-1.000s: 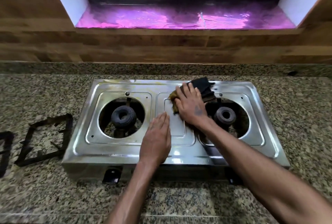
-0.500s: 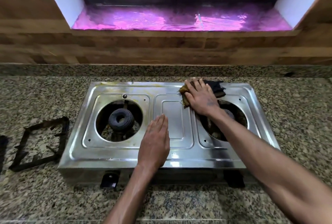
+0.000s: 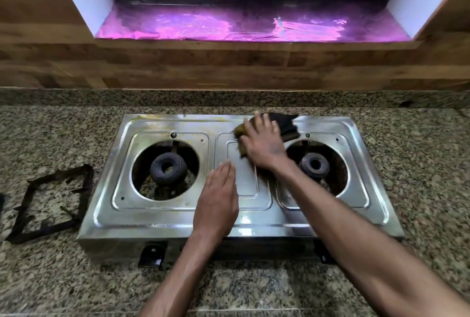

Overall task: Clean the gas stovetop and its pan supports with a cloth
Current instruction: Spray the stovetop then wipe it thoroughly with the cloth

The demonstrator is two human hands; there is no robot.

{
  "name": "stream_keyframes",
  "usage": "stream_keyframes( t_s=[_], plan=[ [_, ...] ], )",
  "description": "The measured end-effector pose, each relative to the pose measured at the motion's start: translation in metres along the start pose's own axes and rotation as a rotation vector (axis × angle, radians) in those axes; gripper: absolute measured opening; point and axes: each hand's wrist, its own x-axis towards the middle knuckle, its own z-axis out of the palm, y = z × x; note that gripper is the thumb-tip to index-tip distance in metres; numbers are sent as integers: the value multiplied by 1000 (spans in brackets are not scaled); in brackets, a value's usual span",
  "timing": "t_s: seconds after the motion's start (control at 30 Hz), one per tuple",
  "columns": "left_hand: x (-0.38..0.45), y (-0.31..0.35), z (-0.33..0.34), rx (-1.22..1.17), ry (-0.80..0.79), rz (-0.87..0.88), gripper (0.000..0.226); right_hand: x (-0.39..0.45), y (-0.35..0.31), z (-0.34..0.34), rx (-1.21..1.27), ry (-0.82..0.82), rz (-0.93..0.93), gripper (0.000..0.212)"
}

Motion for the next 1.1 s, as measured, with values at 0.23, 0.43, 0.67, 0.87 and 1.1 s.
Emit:
stream_keyframes(
  t_s=[0.23,0.43,0.67,0.87,1.1],
  plan=[
    [-2,-1,-1,-13,-16,10,52,-12,26,-5,-39,-17,-152,58],
    [-1,2,-4,-30,-16,4,54,7,14,-6,9,6,52,61],
    [-2,-3,-12,-190,134,-181,53,-122,4,19,21,-38,-360,63],
    [-2,-1,-12,-197,98,-152,51,-174,10,24,50,-44,-371,58],
    [-4,1,-17,-260,88,-174,54,-87,-21,19,6,-21,-131,74]
  ],
)
